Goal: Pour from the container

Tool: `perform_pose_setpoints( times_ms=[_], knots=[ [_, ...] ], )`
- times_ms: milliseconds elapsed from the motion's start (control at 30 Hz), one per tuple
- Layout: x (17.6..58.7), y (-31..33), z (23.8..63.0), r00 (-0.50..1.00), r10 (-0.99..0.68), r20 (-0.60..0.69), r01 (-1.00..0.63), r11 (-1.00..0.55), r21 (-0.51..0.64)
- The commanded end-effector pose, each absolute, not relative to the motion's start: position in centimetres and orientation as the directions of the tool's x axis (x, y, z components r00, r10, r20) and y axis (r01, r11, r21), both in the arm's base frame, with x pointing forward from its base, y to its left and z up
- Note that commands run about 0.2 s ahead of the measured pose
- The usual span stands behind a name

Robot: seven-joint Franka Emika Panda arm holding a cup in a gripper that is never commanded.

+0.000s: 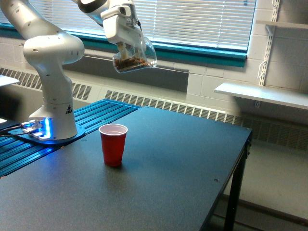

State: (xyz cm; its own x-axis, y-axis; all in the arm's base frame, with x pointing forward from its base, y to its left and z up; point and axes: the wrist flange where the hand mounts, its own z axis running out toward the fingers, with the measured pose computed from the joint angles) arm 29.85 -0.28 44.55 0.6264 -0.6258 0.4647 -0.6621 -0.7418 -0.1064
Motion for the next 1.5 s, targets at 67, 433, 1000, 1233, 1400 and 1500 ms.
perform_pose_setpoints(
  times_ms=[67,433,1000,1233,1400,1500],
  knots=[
    [28.8,-0.6,43.2,0.593,-0.672,0.443,-0.71,-0.696,-0.106],
    [27.6,-1.7,41.8,0.561,-0.712,0.423,-0.761,-0.645,-0.076],
    [26.8,-2.7,41.4,0.529,-0.747,0.401,-0.806,-0.591,-0.039],
    [26.5,-2.8,41.3,0.523,-0.76,0.385,-0.816,-0.577,-0.031],
    [26.2,-2.9,41.2,0.52,-0.766,0.379,-0.822,-0.569,-0.022],
    [26.1,-2.9,41.2,0.511,-0.772,0.378,-0.83,-0.557,-0.017]
  ],
)
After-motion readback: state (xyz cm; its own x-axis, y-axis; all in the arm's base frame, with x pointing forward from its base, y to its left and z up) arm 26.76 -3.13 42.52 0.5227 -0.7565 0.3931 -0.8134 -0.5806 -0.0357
